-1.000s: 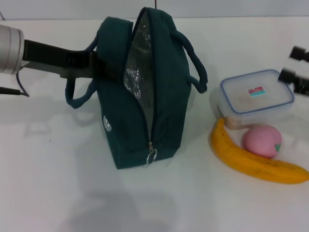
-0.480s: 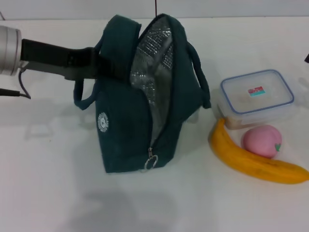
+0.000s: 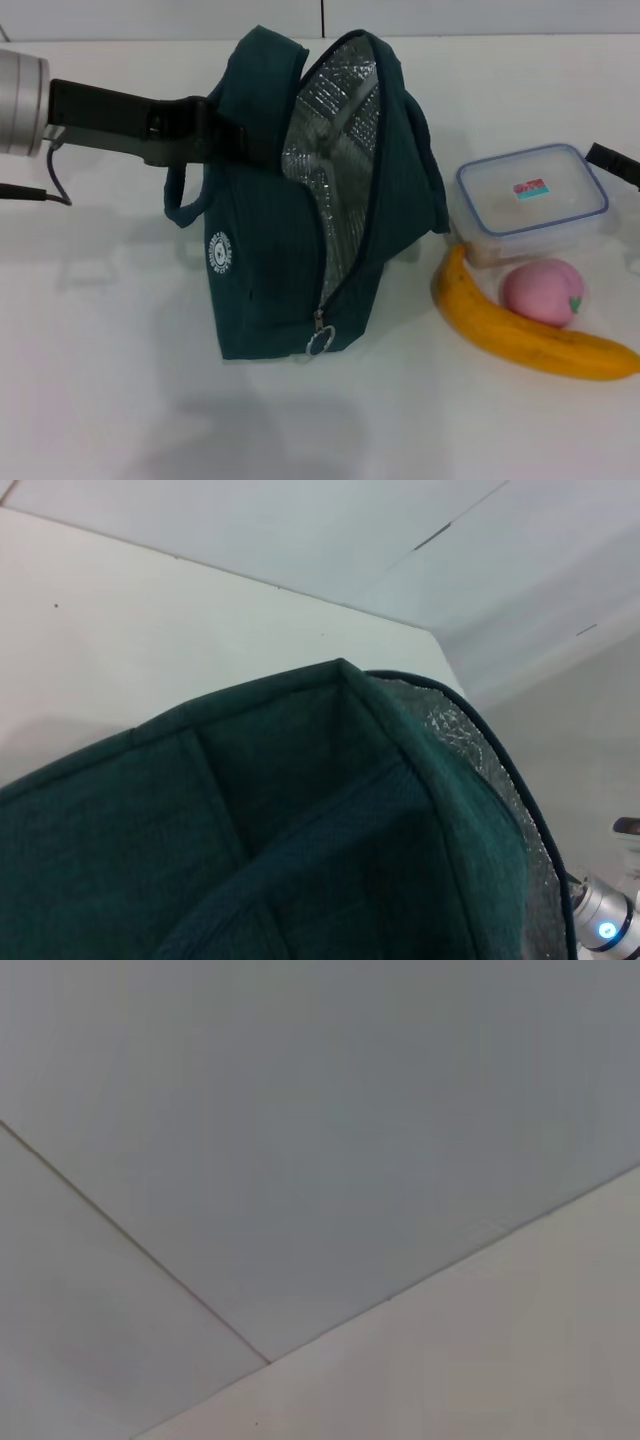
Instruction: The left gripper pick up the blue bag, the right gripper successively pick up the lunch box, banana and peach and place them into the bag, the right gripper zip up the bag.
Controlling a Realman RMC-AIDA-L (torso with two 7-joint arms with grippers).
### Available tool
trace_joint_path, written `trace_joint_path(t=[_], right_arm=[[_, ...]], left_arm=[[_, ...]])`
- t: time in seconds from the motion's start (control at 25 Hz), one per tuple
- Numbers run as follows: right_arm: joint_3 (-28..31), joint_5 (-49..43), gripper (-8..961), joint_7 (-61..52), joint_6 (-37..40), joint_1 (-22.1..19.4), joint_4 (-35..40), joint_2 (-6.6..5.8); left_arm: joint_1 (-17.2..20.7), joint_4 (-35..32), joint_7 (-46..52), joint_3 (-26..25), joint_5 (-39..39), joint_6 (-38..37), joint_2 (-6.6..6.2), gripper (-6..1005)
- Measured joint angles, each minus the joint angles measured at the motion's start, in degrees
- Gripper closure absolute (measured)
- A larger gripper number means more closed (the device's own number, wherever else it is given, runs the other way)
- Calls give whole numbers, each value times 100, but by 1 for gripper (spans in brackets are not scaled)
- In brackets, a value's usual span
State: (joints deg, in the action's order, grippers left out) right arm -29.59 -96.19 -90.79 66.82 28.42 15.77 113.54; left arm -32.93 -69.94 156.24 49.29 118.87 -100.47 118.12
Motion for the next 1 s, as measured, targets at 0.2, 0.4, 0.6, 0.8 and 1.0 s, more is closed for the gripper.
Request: trace_joint_path(t=[0.2,0.4,0.6,0.8,1.0], right_arm=[[-15,-12,131,-2,-11,70,-73,27],[-113,-16,131,-92,28,142,-183,32],[-207,-20,132,-322,39,186,-219,10],[-319,-18,132,-710,249,190,-220,-50],[-322,-5,133,-949,446,177,-189,-81]], left_arm=[[-3,-2,2,-2,-3,0,7,958],[-3,-3,2,8,-4,0,9,958],[-3,-3,-17,7,6,1,7,958],[-3,1,-16,7,31,1,-13,958],[-3,35,-28,-3,35,1,-16,958]])
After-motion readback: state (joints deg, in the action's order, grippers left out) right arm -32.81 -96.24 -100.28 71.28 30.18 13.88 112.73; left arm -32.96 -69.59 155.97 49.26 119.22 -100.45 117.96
